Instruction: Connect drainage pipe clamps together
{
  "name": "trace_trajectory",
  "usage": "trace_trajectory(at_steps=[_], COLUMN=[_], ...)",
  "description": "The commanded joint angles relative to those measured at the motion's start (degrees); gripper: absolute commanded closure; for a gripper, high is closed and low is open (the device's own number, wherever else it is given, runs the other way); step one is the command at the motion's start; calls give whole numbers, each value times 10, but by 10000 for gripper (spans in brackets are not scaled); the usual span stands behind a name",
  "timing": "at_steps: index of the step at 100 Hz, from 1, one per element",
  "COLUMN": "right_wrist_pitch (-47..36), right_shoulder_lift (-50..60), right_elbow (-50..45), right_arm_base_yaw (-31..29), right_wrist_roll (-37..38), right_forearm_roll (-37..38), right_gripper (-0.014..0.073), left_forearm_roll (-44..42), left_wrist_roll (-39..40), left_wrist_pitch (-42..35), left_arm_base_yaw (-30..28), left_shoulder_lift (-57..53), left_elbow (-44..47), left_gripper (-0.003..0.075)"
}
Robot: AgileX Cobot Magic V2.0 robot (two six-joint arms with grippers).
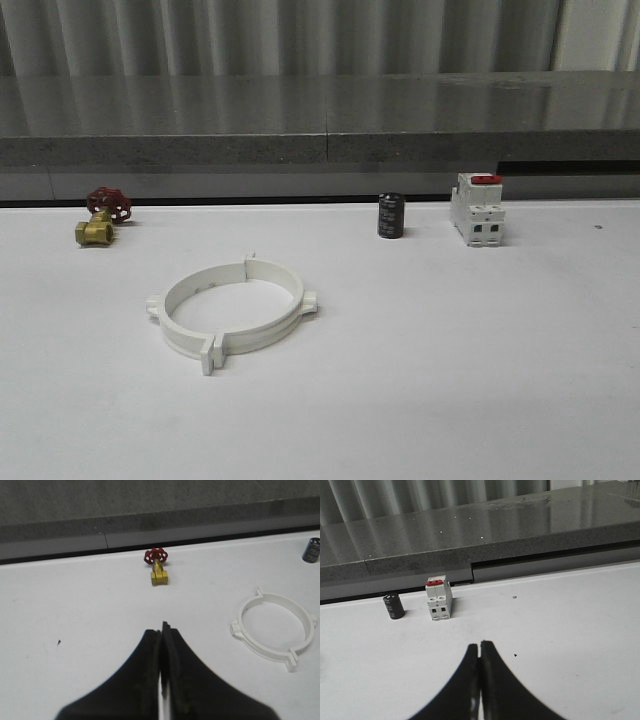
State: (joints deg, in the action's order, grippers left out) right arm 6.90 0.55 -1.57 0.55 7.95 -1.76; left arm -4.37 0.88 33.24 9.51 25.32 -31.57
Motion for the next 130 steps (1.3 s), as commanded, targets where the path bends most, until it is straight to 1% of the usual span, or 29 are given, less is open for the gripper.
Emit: trace_trajectory(at_steps=[1, 7, 8, 18, 29, 43, 67, 87, 130], right_wrist_pitch=[-48, -48, -48, -48, -48, -48, -48, -48, -48], right_shoulder_lift=[10, 10, 10, 10, 10, 10, 10, 10, 10], right_elbow=[10, 10, 10, 10, 10, 10, 10, 10, 10], right_arm_base_yaw=[-5, -5, -5, -5, -5, -5, -5, -5, -5], right_wrist_roll=[-6, -6, -6, -6, -6, -6, -6, -6, -6], right_forearm_roll=[0, 0, 0, 0, 0, 0, 0, 0, 0], right_gripper=[662, 662, 662, 662, 662, 662, 662, 662, 662], left_forearm_roll=[-9, -10, -10, -10, -7, -7, -1, -3, -3], left_wrist_roll=[1, 1, 1, 1, 1, 1, 1, 2, 2], left_wrist_pitch=[-100, -140, -157, -216, -260, -297, -302, -368, -364], left_arm_base_yaw=[-2, -2, -2, -2, -22, -55, -63, -63, -63], left_shoulder_lift=[-13, -27, -34, -72, -119, -179, -272, -271, -271], left_elbow=[2, 25, 31, 83, 145, 218, 300, 342, 342], left_gripper=[741, 741, 741, 741, 741, 741, 741, 741, 741])
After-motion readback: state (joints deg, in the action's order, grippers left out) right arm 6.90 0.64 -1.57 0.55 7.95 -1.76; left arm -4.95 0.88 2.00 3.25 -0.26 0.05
